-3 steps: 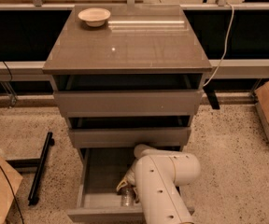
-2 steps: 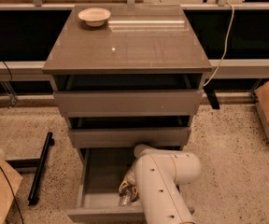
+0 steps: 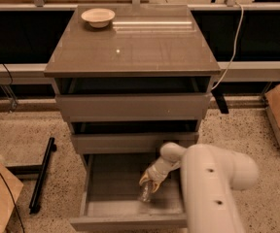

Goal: Pick water bottle from bottom drawer and place on counter

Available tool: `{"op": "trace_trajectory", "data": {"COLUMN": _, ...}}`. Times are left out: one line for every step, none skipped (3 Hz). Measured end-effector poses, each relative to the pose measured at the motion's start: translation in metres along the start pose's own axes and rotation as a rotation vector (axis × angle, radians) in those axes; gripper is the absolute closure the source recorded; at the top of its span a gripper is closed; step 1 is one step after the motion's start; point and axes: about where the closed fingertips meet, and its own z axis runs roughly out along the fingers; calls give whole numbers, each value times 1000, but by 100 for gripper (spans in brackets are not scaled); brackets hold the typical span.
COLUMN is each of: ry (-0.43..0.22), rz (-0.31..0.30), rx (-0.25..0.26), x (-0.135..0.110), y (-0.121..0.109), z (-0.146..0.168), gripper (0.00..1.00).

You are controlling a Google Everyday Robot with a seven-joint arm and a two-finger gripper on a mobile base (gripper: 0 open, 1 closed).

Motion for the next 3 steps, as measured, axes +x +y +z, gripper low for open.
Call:
{"op": "trace_trajectory", "data": {"ry": -204, "rz": -19, "rx": -93, "x": -8, "y": -6, "z": -94, "gripper": 100}}
{"op": "trace_trajectory", "data": {"ry": -274, "rz": -80, "rx": -150, "x": 35, "y": -15, "z": -180, "gripper": 100}}
{"op": "trace_trajectory", "data": {"ry": -181, "rz": -70, "rx": -110, "x": 74, "y": -39, "z": -209, "gripper": 100}}
